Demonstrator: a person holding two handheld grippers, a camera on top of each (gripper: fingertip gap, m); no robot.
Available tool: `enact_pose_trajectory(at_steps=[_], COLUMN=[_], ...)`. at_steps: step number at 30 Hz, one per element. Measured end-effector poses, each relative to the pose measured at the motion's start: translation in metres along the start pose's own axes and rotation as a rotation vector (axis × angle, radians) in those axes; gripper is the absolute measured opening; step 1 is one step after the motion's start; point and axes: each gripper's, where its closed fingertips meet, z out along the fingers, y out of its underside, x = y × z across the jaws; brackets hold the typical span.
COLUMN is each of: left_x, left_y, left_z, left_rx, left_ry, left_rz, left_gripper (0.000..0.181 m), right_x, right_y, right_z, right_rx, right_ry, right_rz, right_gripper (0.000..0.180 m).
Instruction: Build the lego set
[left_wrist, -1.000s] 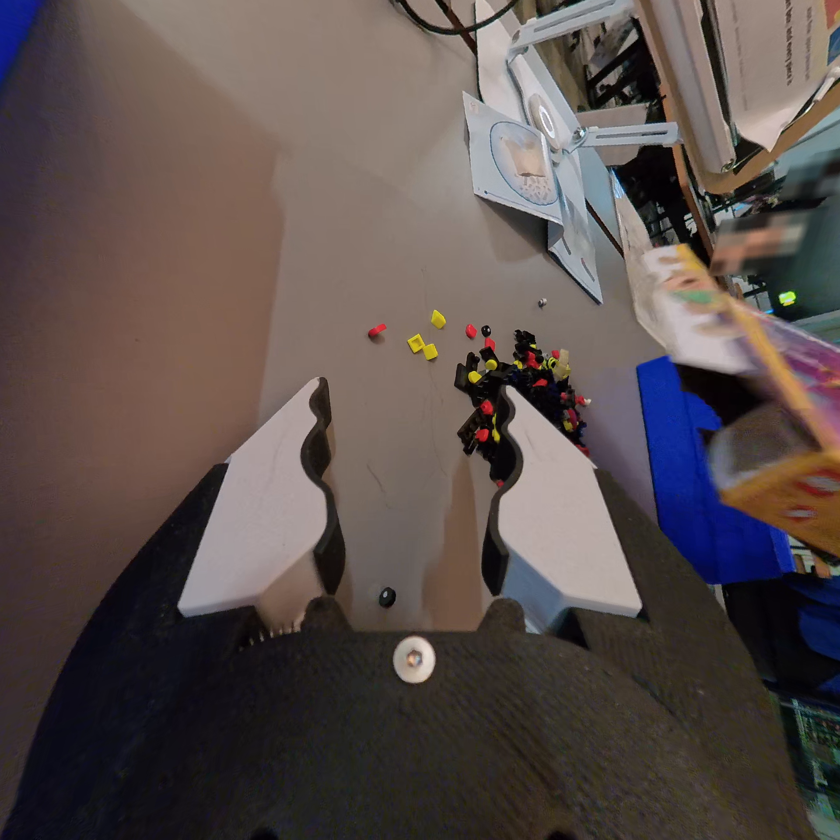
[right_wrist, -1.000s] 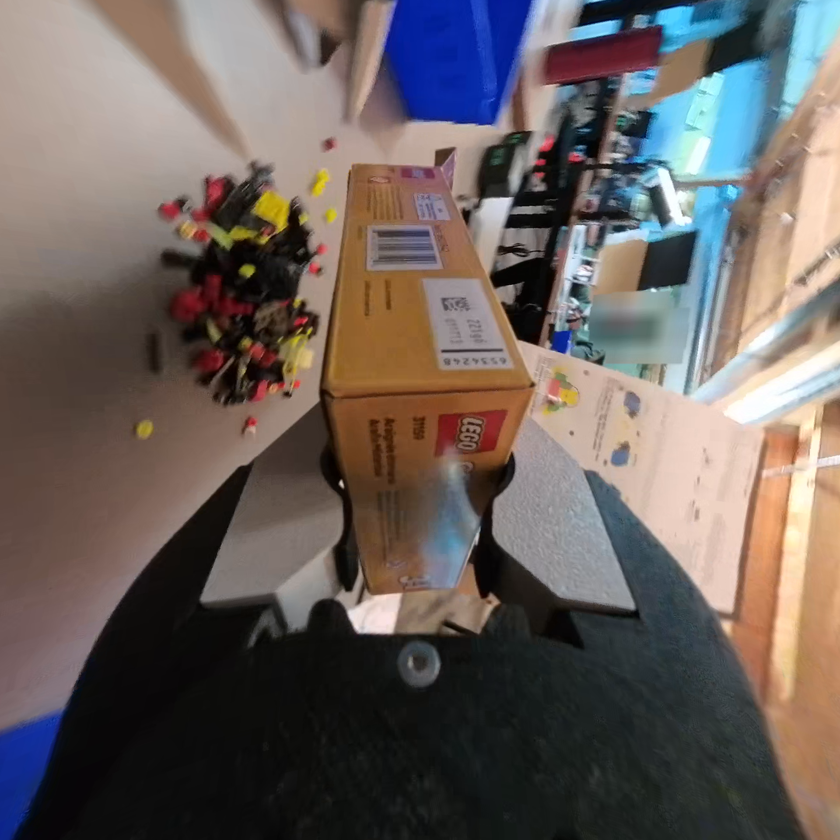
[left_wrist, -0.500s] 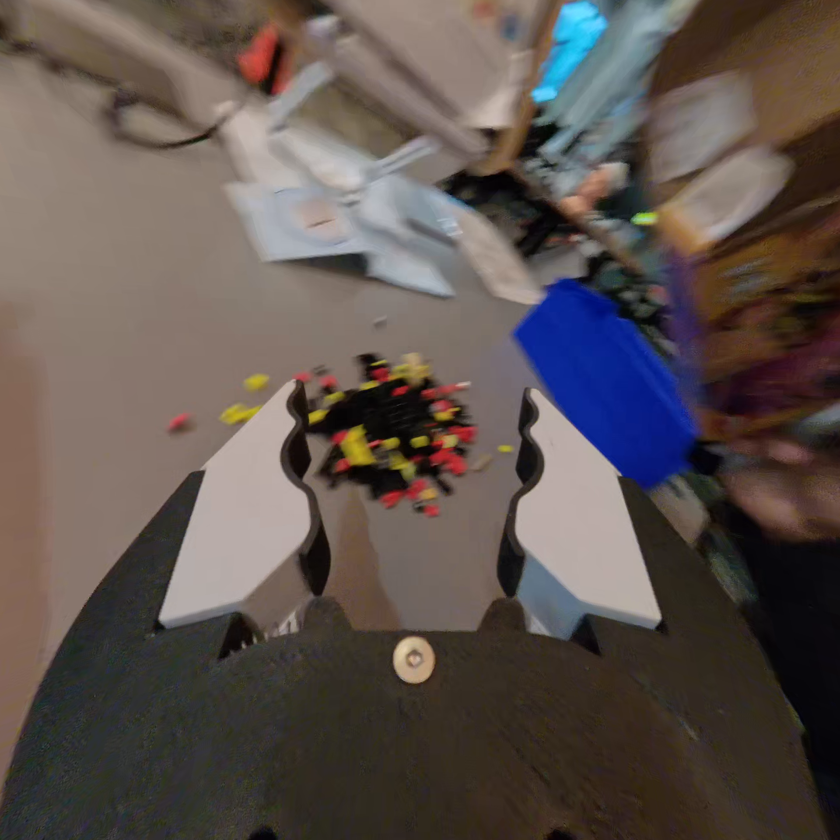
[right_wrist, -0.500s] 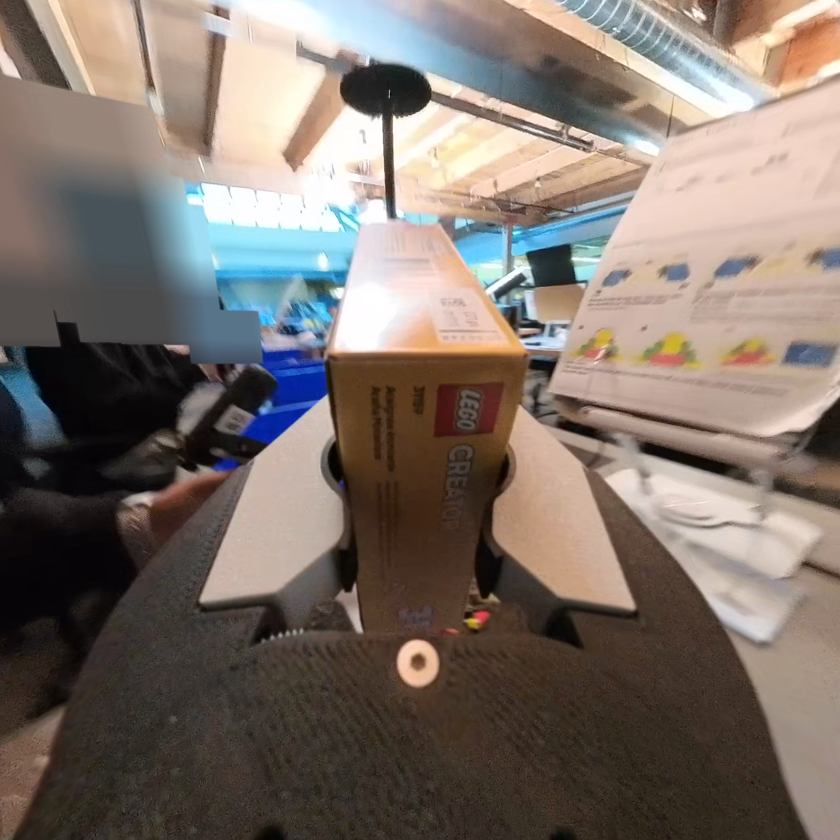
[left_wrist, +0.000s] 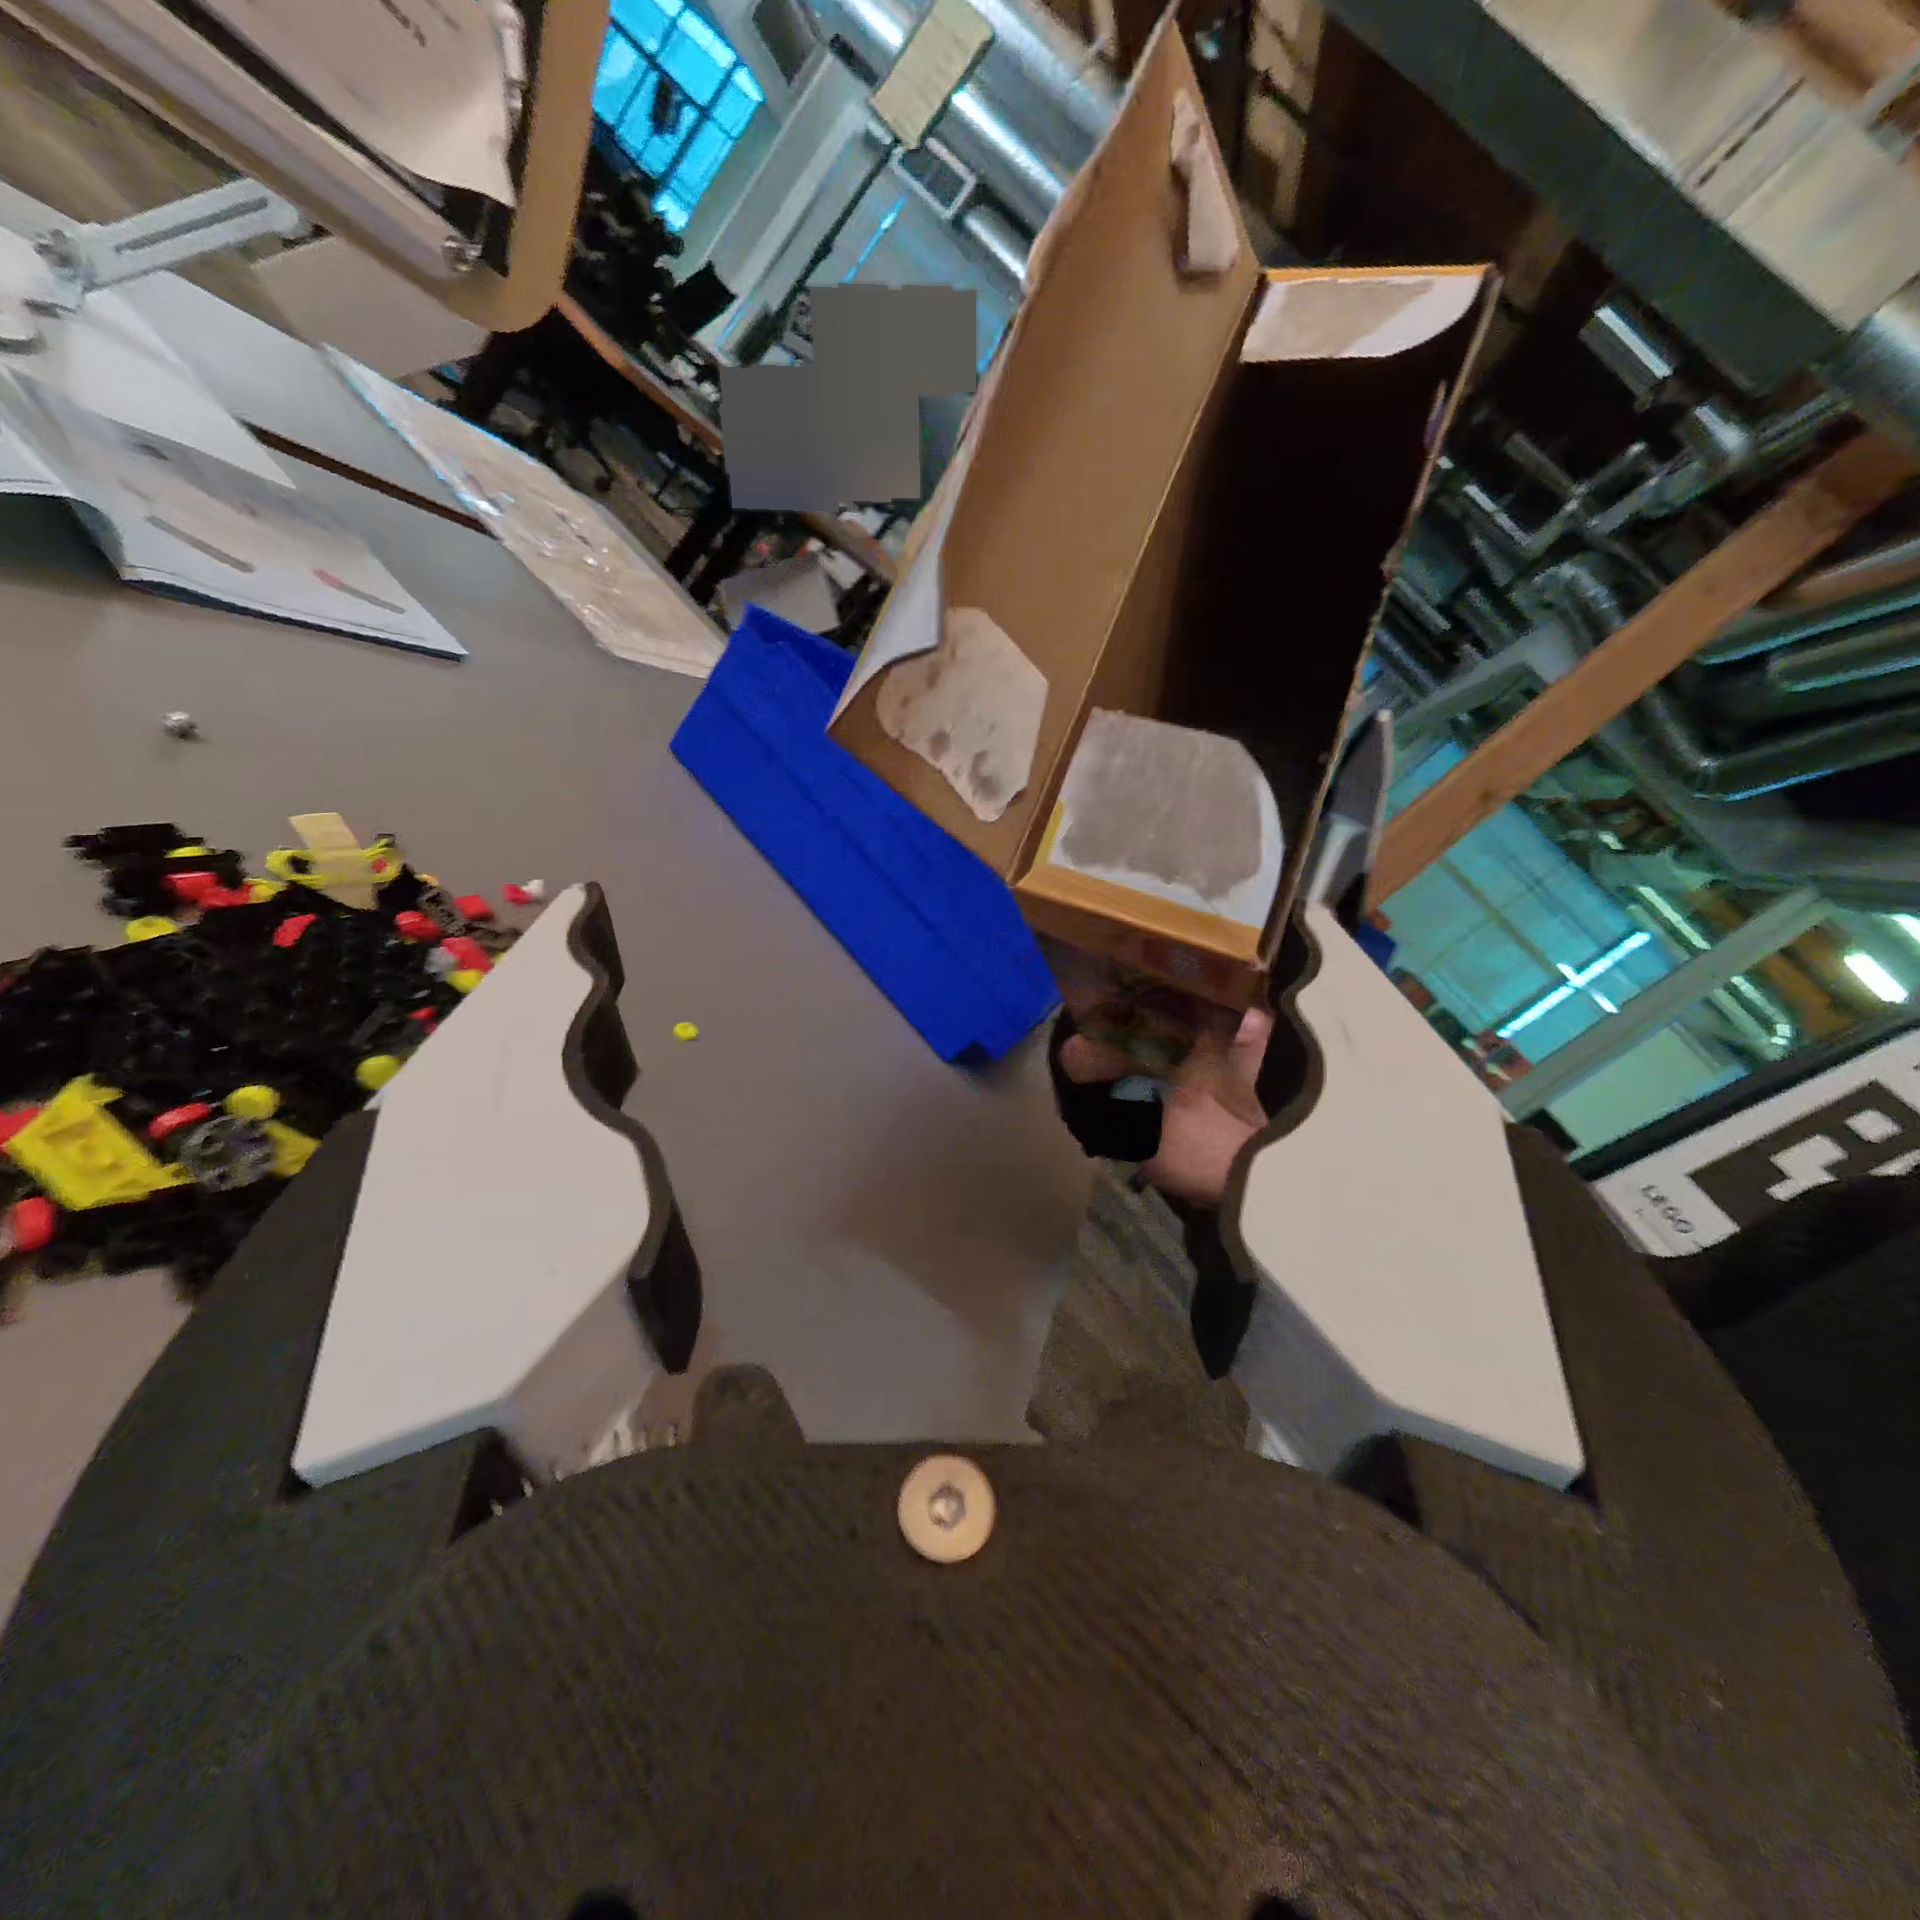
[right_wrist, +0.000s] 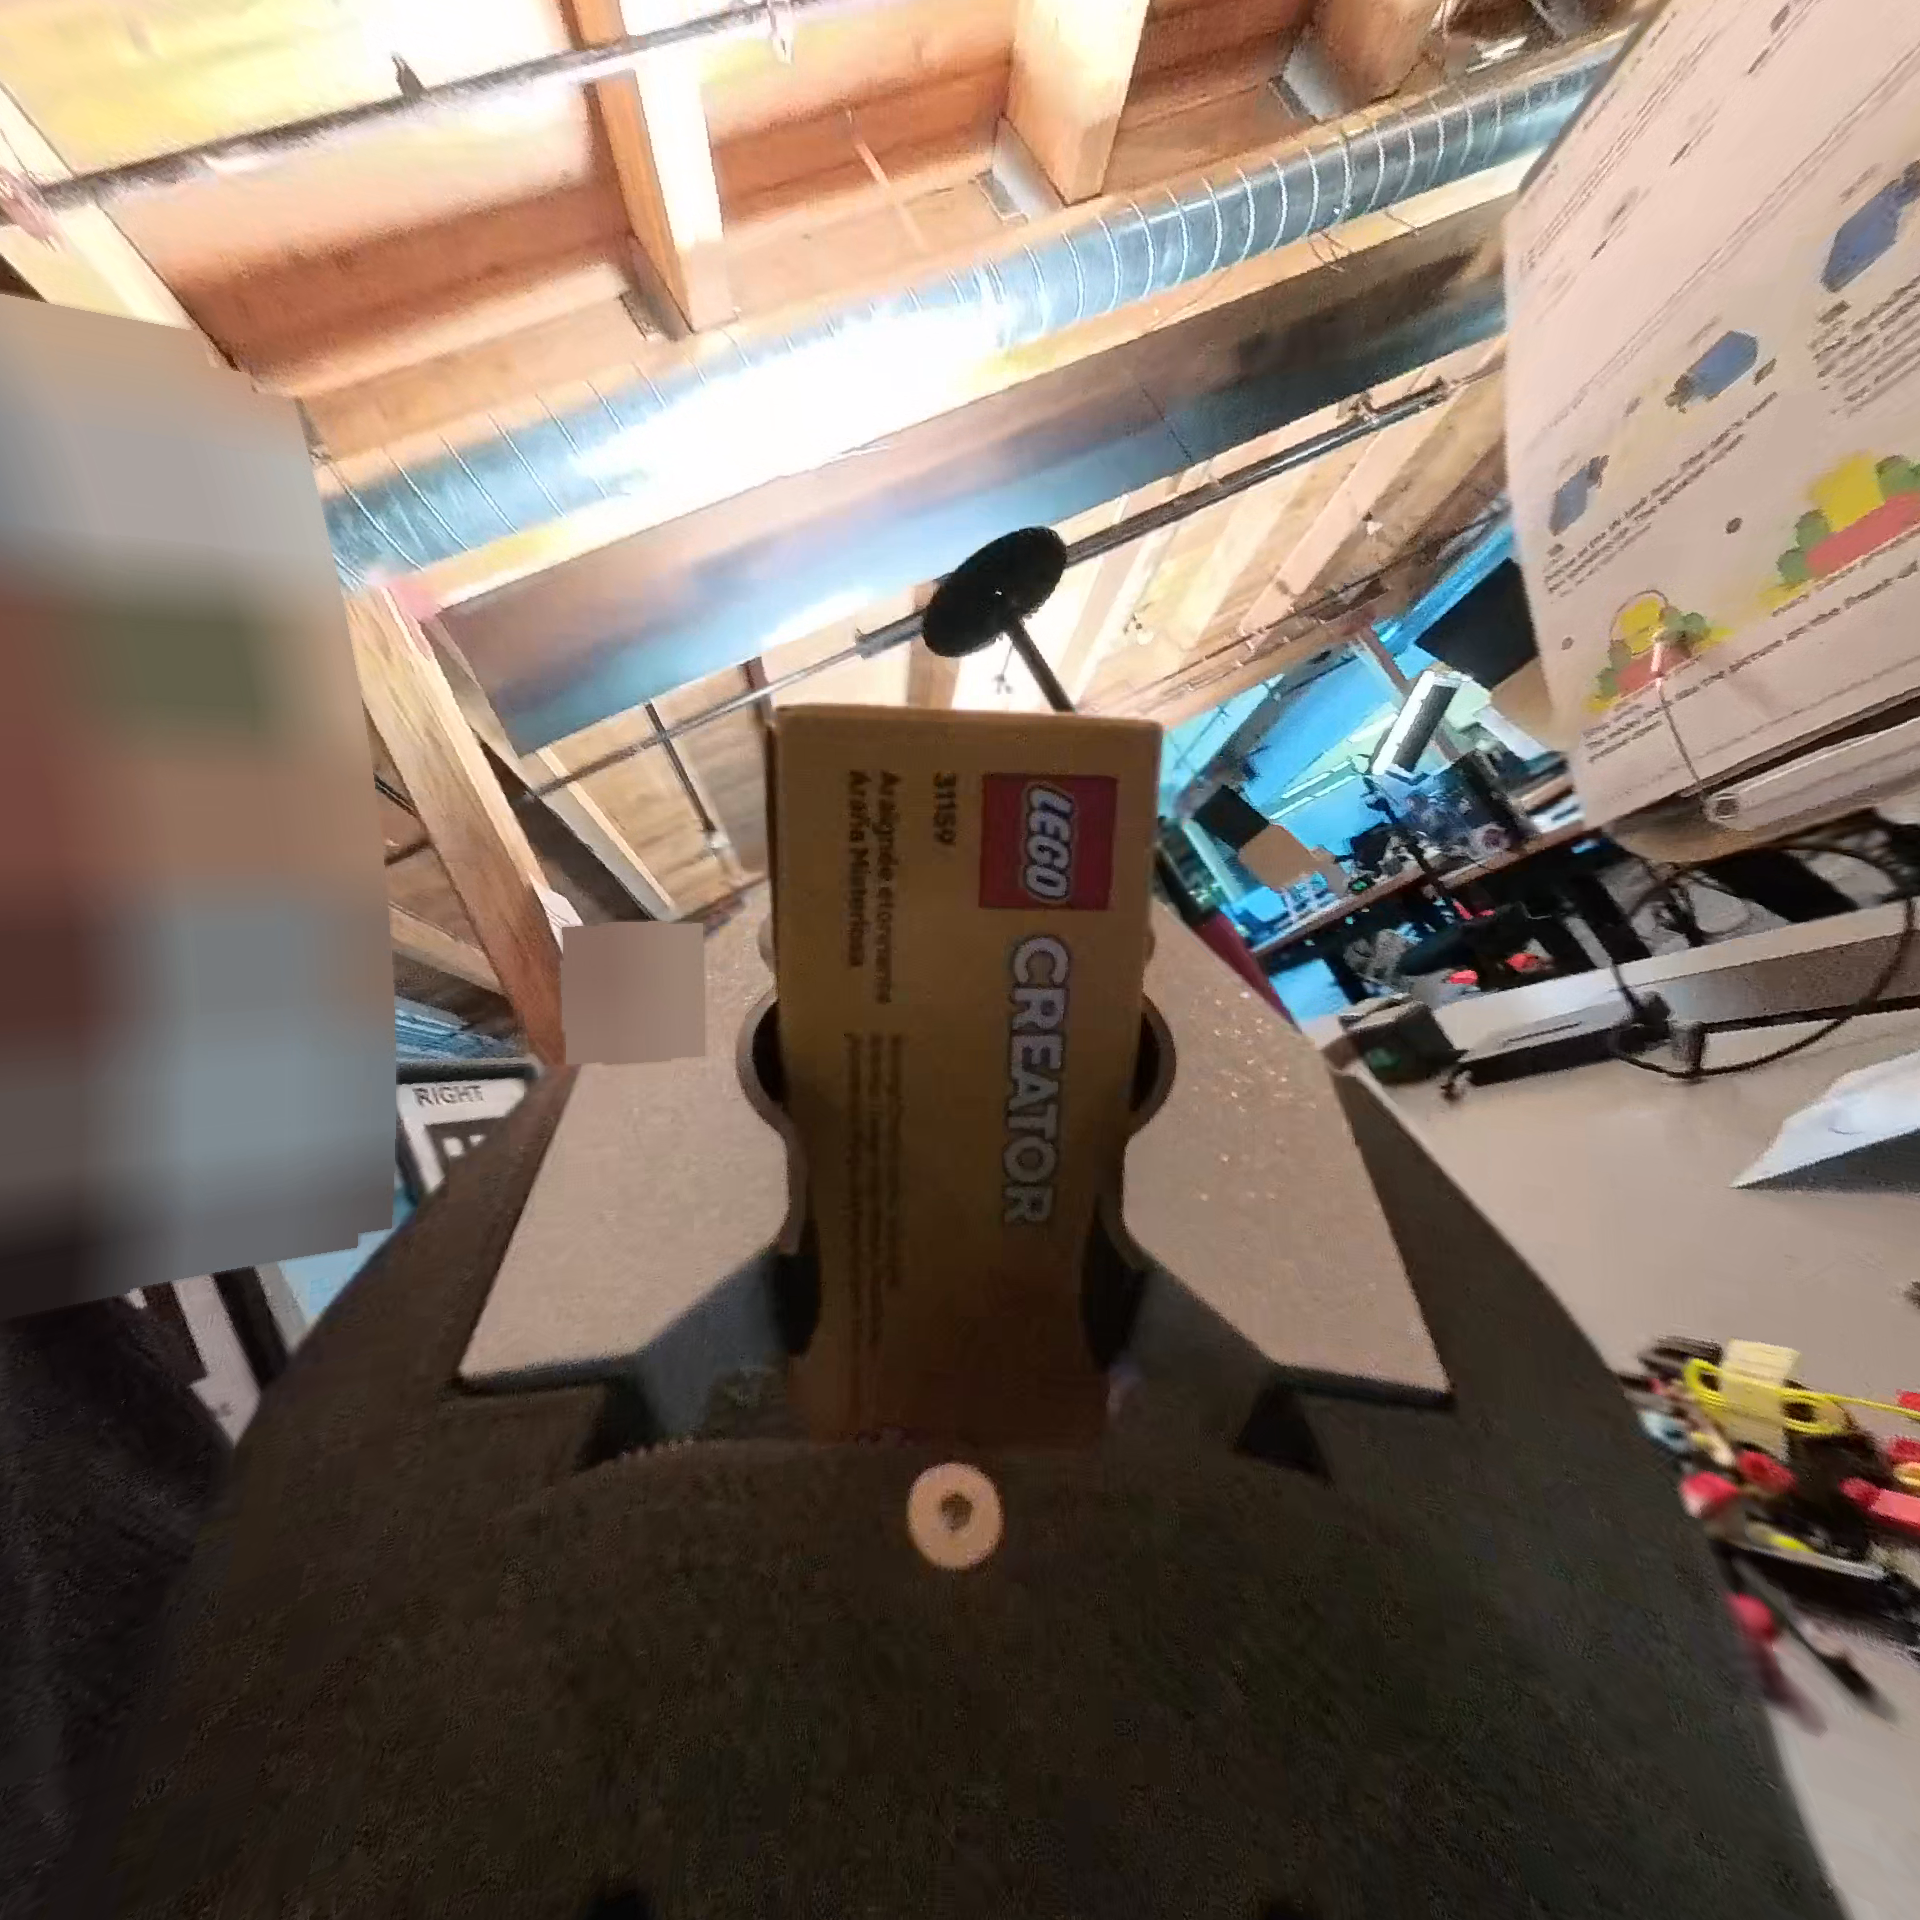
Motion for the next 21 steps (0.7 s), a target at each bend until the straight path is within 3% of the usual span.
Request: enact_pose_trajectory(at_steps=[1,4,7,12,15,21], left_x=[0.009,0.036,0.052,0.042,0.043,0.058], left_y=[0.001,0.013,0.015,-0.002,-0.022,-0.030], left_z=[0.003,0.014,0.018,0.006,-0.008,-0.017], left_rx=[0.001,-0.012,0.041,0.125,0.204,0.223], left_ry=[0.036,0.124,0.185,0.192,0.134,-0.042], left_rz=[-0.003,0.008,-0.010,-0.025,0.116,0.580], left_gripper=[0.123,0.118,0.078,0.069,0.067,0.066], right_x=[-0.002,-0.005,-0.003,0.005,0.015,0.032], right_y=[0.001,0.012,0.031,0.059,0.074,0.066], right_z=[0.000,0.002,0.006,0.009,0.009,0.000], right_rx=[0.006,0.009,-0.034,-0.159,-0.264,-0.354], right_ry=[-0.022,-0.053,-0.049,-0.019,0.040,0.133], right_rz=[0.022,0.065,0.078,0.032,-0.066,-0.279], right_gripper=[0.059,0.061,0.061,0.066,0.072,0.078])
